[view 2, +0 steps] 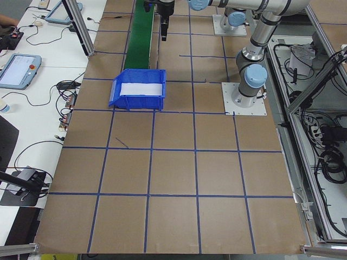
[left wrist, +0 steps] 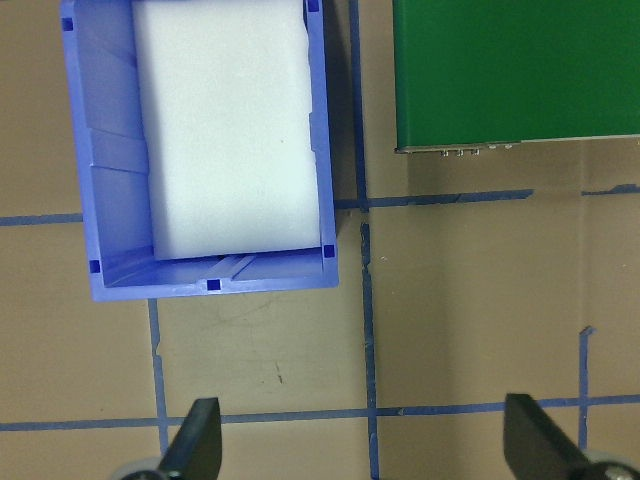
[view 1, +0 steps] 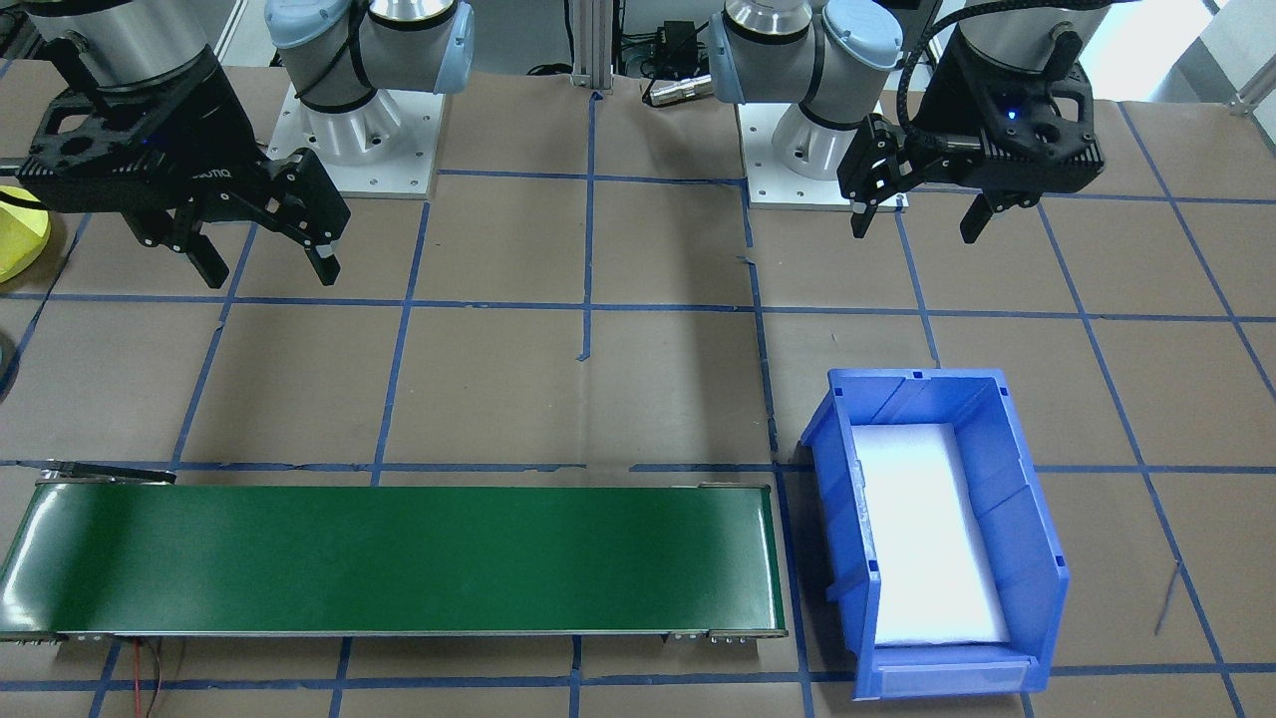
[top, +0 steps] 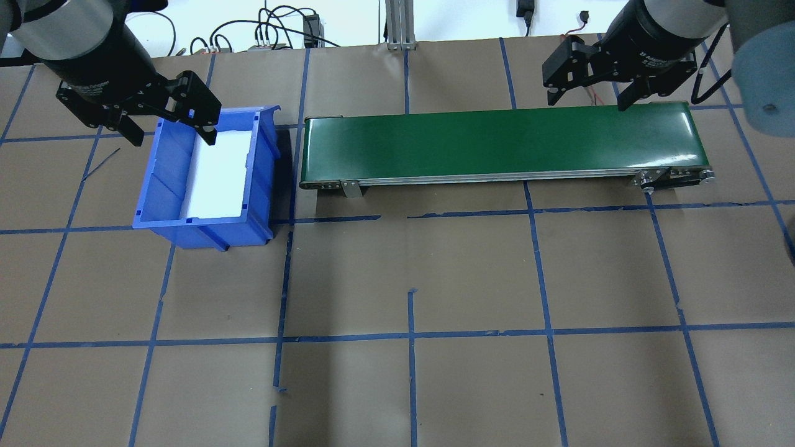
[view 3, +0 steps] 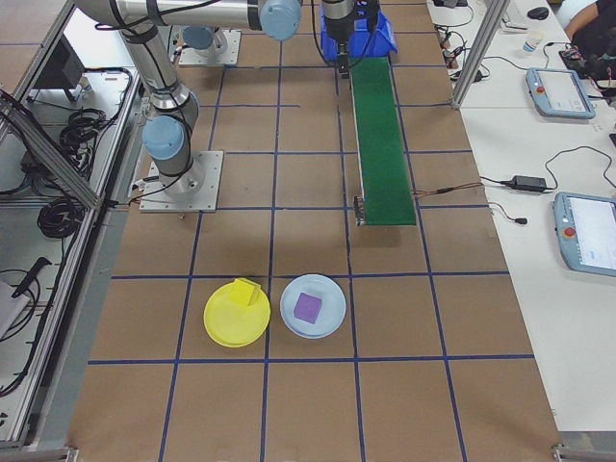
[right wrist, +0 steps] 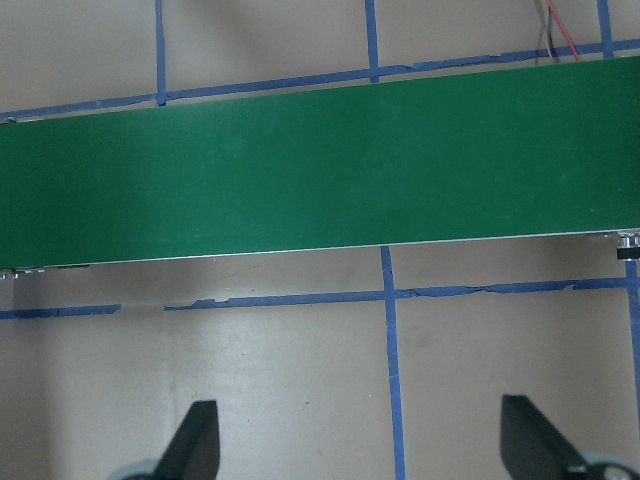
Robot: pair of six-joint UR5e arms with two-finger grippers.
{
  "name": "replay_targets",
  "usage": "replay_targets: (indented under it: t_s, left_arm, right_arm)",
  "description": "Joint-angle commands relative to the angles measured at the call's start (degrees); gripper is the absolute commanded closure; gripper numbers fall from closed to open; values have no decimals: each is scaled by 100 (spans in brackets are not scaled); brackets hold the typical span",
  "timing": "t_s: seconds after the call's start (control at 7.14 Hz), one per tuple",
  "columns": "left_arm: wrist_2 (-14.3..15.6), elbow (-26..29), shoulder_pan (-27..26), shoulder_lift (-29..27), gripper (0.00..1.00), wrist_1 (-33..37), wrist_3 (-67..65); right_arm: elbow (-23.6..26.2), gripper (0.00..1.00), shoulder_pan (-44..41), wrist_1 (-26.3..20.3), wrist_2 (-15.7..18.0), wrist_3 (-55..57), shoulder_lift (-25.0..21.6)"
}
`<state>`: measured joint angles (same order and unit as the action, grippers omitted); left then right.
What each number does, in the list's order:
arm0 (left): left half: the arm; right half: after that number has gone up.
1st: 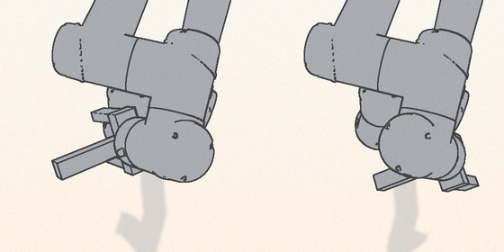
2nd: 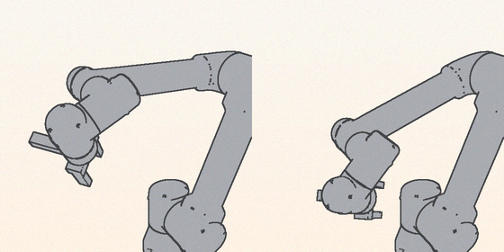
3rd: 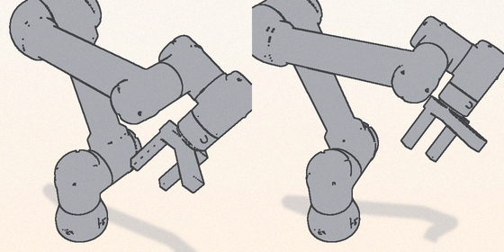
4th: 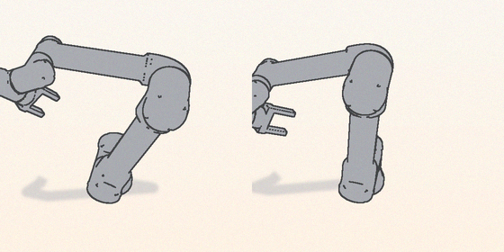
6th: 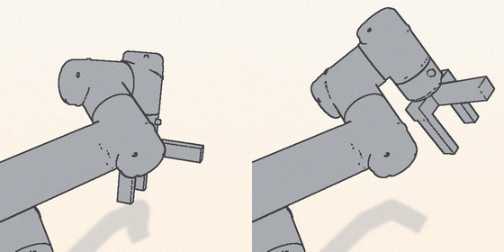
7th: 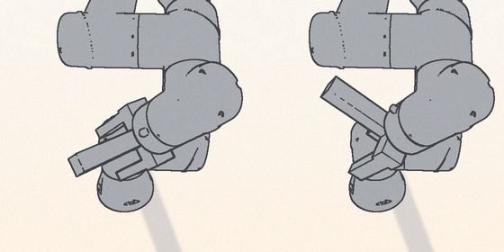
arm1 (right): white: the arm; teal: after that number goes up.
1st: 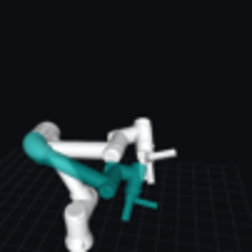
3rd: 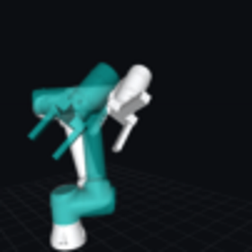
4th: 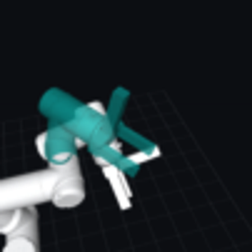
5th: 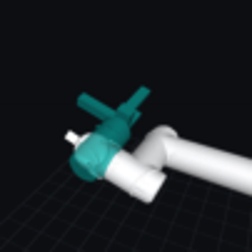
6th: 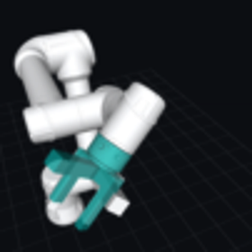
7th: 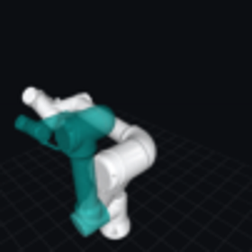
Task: Move block left to right into plate
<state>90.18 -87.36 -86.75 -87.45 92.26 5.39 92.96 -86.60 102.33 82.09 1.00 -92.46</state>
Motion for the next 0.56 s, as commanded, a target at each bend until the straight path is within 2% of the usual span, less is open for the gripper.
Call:
replay_targets:
  t_s: [0.0, 0.42]
  left_arm:
    - [0, 0, 0, 0, 0, -6, 6]
    - [0, 0, 0, 0, 0, 3, 6]
  right_arm:
    - [29, 0, -6, -2, 0, 6, 0]
    - [64, 0, 3, -20, 0, 6, 0]
